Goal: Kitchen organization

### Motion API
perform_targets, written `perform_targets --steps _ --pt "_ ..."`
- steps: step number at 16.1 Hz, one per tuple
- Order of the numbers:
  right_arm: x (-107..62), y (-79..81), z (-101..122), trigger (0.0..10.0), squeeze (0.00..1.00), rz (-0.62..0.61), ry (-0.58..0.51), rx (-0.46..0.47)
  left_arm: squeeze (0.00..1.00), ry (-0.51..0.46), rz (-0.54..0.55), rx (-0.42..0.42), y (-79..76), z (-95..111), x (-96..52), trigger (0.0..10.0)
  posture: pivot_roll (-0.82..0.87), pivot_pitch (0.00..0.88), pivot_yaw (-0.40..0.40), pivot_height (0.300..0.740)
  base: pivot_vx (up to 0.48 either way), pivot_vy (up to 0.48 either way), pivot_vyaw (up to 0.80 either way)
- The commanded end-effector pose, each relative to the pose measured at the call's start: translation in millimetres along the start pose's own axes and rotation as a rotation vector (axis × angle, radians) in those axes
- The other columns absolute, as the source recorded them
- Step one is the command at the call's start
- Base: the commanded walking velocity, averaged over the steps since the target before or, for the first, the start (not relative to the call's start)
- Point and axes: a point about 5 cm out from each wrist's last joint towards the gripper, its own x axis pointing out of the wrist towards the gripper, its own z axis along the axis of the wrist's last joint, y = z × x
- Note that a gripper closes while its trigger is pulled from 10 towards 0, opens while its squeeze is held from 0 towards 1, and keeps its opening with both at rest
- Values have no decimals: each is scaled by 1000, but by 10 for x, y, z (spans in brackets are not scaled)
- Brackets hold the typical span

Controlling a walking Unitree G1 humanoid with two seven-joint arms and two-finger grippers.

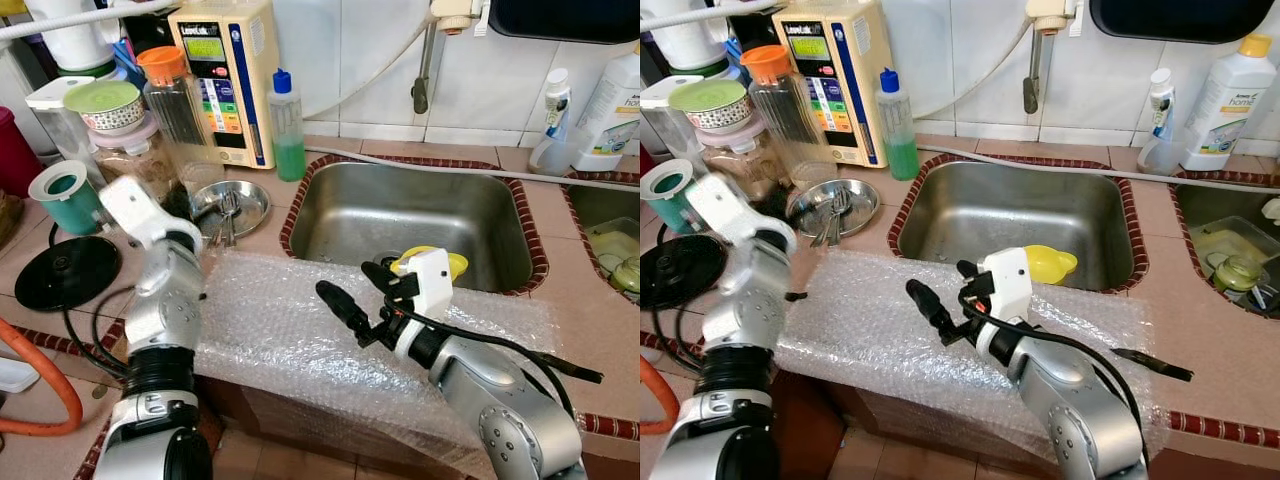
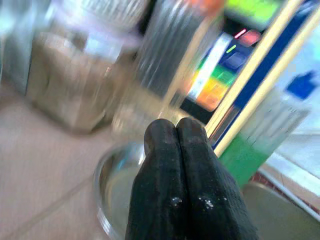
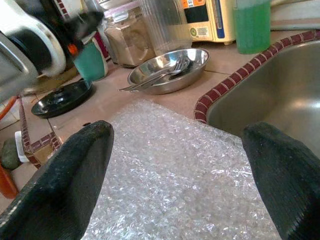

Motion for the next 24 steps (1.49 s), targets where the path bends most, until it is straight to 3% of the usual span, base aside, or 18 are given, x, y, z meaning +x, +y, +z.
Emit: perform_targets --steps 1,9,11,12,14,15,16,17,20,24 --pt "24 13 31 10000 0 8 -16 -5 0 -55 -49 64 -58 95 -16 0 -52 0 112 740 0 0 0" --pt "57 8 25 10000 0 5 -23 -1 0 -132 -208 164 -353 155 -117 0 -48 0 114 740 0 0 0" --pt "130 -116 47 10000 0 -75 -44 36 0 -131 -395 141 -681 119 -201 0 -45 0 107 740 0 0 0" --pt "148 -181 72 10000 0 -117 -61 62 0 -120 -433 157 -715 88 -225 0 -44 0 107 740 0 0 0" --pt "124 -305 112 10000 0 -185 -97 101 0 -76 -331 175 -524 1 -226 0 -44 0 115 740 0 0 0" --pt "95 -339 97 10000 0 -213 -96 102 318 -41 -241 182 -347 -56 -200 10000 -43 0 117 740 0 0 0" --pt "72 -349 71 10000 0 -230 -95 101 1000 -13 -156 179 -152 -107 -182 10000 -43 0 118 740 0 0 0" --pt "71 -334 57 10000 0 -233 -94 102 1000 29 -101 180 -13 -164 -168 10000 -45 0 119 740 0 0 0" --pt "96 -275 50 10000 0 -218 -84 74 1000 99 -4 123 174 -270 -160 10000 -52 0 121 740 0 0 0" --pt "70 -275 37 10000 0 -222 -83 72 1000 182 68 -28 276 -439 -174 10000 -61 0 121 740 0 0 0"
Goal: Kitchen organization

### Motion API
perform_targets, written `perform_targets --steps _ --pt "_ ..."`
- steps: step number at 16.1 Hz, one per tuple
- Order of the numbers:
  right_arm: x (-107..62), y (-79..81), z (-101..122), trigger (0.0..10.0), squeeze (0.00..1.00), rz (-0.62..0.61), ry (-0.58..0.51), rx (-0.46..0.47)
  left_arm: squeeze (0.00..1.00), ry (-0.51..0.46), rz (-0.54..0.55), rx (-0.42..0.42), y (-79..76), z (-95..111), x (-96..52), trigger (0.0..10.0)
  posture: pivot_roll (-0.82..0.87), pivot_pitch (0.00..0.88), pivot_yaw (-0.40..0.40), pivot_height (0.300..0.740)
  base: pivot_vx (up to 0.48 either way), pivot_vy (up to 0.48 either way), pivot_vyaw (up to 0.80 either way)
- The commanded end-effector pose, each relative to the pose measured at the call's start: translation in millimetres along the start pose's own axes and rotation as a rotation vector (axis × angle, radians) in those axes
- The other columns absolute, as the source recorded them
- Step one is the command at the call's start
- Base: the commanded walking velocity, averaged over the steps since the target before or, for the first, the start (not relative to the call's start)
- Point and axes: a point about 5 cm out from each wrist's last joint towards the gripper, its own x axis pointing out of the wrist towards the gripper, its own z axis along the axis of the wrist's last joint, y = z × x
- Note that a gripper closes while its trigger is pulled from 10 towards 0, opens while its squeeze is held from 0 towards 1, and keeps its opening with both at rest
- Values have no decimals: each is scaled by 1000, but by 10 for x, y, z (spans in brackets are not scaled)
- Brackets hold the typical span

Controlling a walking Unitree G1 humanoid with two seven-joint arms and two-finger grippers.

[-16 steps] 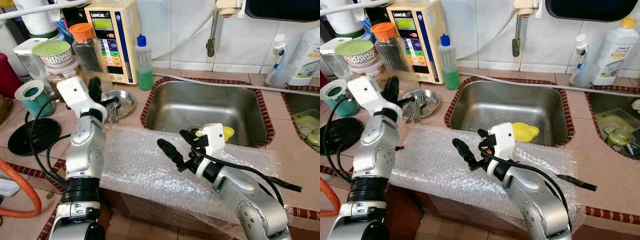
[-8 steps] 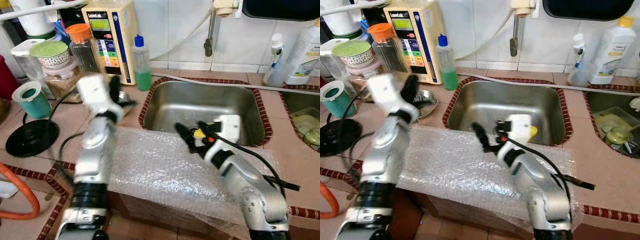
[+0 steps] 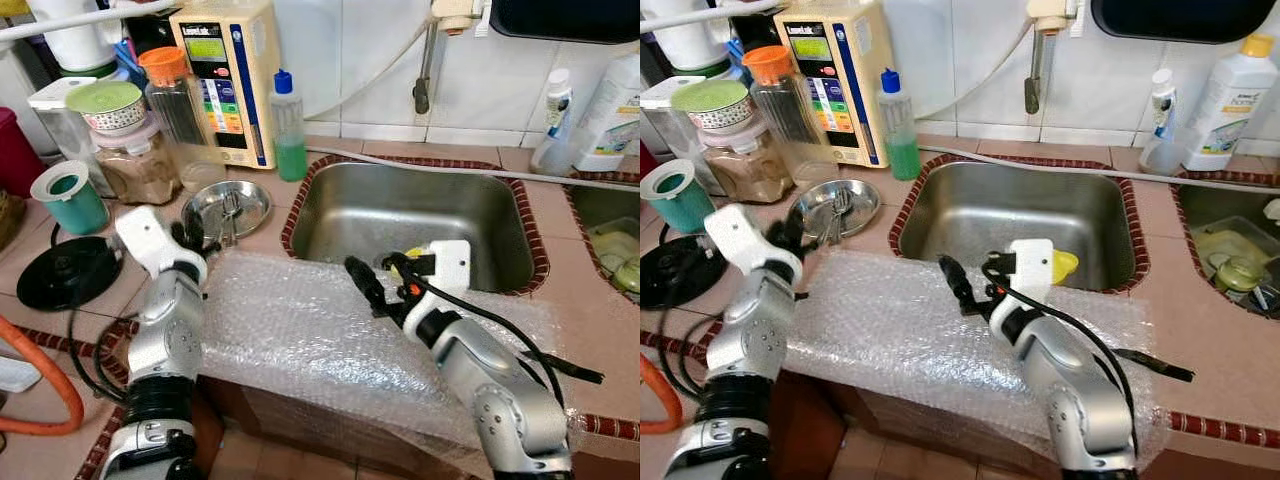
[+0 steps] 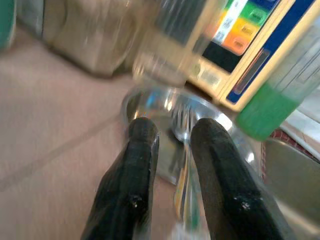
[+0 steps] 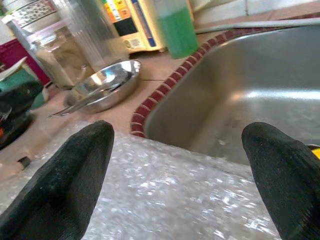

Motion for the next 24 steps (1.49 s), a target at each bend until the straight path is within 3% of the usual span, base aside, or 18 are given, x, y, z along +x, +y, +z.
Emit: perform_targets --steps 1,5,15,18,21,22,24 --pt "-12 45 65 10000 0 9 -33 -12 1000 25 12 -56 2 -8 28 10000 -64 0 121 740 0 0 0" --pt "-10 89 57 10000 0 26 -29 -23 1000 55 13 -195 -34 -90 61 10000 -62 0 118 740 0 0 0" --pt "-25 97 49 10000 0 24 -31 -25 1000 63 -4 -246 -122 -100 91 10000 -65 0 129 740 0 0 0" --pt "-26 104 49 10000 0 31 -30 -24 1000 79 69 -252 -37 -147 100 10000 -65 0 129 740 0 0 0" --pt "-82 269 12 10000 0 175 5 -16 1000 98 88 -247 -2 -171 107 10000 -66 0 126 740 0 0 0" --pt "-110 321 -13 10000 0 210 18 -20 0 105 88 -244 1 -185 109 10000 -66 0 126 740 0 0 0" --pt "-116 326 -25 10000 0 212 25 -26 0 124 82 -245 -24 -213 116 10000 -66 0 126 740 0 0 0"
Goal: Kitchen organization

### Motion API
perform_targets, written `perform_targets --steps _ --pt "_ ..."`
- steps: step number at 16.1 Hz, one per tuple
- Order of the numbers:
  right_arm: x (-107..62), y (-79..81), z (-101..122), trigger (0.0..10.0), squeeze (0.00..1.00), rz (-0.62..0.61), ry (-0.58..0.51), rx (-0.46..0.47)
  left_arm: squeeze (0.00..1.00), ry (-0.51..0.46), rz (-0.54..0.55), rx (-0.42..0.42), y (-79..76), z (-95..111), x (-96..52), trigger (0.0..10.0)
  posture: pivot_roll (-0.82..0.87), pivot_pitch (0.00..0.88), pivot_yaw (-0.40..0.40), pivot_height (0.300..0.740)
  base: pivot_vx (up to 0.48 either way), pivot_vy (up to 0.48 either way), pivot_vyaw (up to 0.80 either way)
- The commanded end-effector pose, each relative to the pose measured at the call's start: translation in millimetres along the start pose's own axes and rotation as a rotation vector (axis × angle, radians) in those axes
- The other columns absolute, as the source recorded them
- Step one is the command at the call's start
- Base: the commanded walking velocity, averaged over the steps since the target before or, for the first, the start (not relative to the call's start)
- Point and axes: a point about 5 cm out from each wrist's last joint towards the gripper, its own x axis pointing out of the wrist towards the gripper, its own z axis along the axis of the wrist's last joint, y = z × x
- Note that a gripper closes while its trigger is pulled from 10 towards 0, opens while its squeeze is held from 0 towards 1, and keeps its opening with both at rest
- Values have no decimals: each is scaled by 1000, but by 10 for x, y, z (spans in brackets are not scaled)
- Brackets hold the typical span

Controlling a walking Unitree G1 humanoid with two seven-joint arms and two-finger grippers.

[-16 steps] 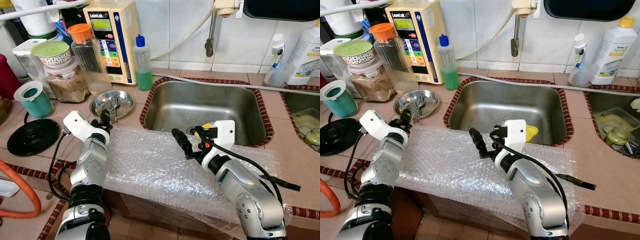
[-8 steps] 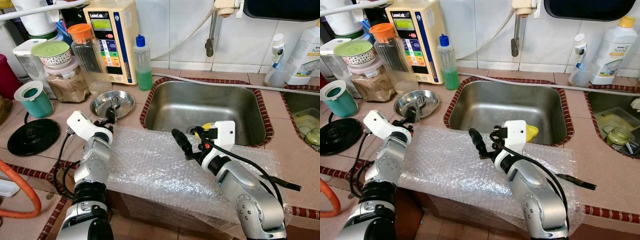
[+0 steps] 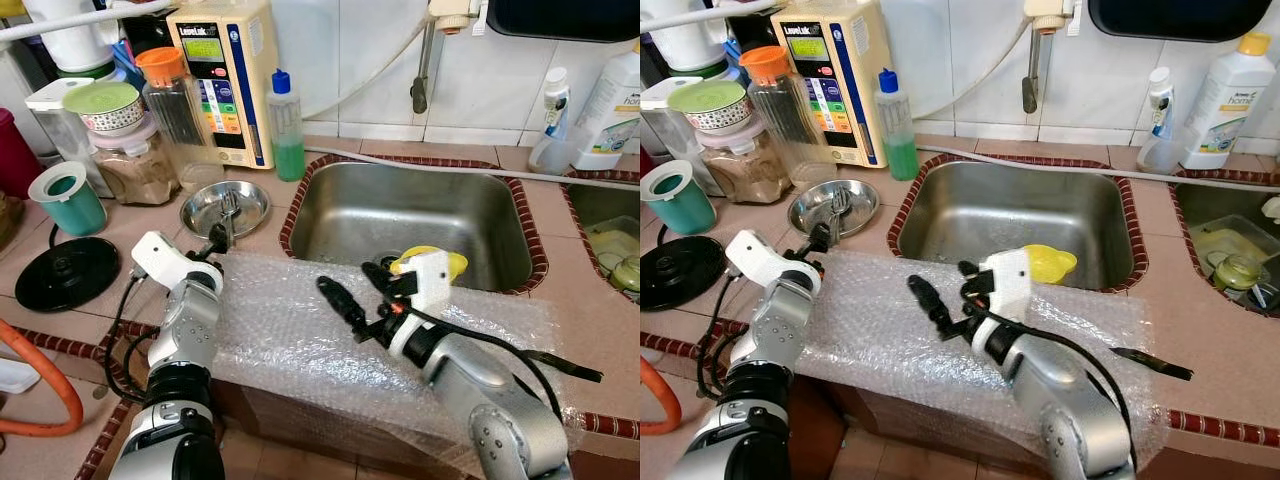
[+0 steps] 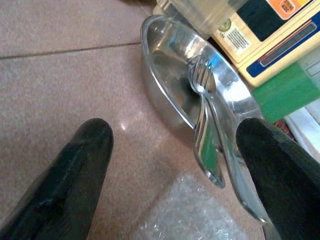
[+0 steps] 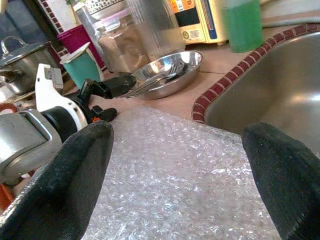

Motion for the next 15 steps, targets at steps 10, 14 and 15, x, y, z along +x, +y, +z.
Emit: perform_targets --steps 10,14,15 --pt "-35 23 29 10000 0 9 8 -21 0 18 -25 -111 -179 49 150 0 -89 0 125 740 0 0 0" --pt "-47 8 24 10000 0 6 12 -27 0 12 -4 -131 -117 57 163 0 -93 0 126 740 0 0 0" --pt "-43 8 24 10000 0 7 13 -27 0 7 -4 -133 -118 64 167 0 -93 0 126 740 0 0 0"
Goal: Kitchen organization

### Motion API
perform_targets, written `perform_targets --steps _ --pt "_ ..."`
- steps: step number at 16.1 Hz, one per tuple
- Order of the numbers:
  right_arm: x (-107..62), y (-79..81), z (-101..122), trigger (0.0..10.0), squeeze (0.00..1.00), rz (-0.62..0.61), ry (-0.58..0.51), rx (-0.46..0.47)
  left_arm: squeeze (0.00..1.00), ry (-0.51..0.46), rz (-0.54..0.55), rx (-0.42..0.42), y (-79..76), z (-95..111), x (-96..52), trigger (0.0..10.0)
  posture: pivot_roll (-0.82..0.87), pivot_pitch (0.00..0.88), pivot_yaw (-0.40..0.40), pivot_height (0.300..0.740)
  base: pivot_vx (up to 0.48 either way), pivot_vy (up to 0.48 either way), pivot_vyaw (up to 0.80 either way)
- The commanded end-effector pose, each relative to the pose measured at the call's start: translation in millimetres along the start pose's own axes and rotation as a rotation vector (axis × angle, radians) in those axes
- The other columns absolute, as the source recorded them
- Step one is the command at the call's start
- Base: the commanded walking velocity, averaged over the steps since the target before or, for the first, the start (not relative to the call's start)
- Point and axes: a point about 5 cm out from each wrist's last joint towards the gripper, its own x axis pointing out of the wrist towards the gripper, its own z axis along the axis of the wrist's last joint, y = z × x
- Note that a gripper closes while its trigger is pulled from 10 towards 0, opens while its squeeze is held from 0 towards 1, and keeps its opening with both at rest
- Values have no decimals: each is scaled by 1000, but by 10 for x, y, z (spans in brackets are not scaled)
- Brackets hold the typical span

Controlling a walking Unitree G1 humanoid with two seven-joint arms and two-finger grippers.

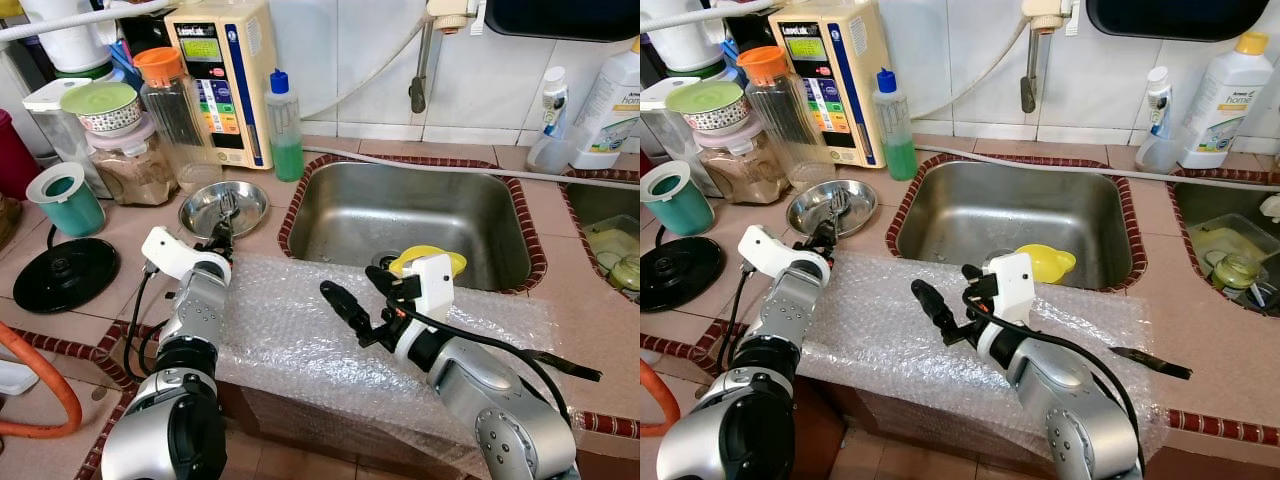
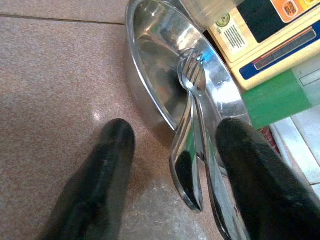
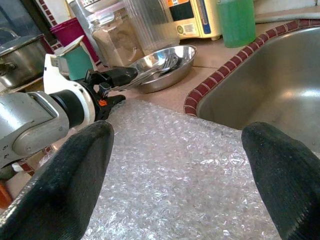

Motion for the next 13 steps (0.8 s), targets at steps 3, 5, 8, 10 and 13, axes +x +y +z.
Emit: perform_targets --steps 3,5,8,10,13 --pt "9 38 33 10000 0 19 -7 -9 0 -39 -2 -10 -25 102 26 0 -86 0 119 740 0 0 0" --pt "8 37 32 10000 0 17 -9 -9 0 -48 -2 -8 -22 122 31 0 -86 0 119 740 0 0 0" --pt "17 35 29 10000 0 17 -8 -8 0 -62 -6 15 -26 156 39 0 -82 0 125 740 0 0 0" --pt "21 42 23 10000 0 17 -8 -7 0 -63 -5 12 -30 160 42 0 -82 0 126 740 0 0 0" --pt "22 43 27 10000 0 16 -10 -6 0 -52 -5 -8 -38 153 48 0 -83 0 129 740 0 0 0"
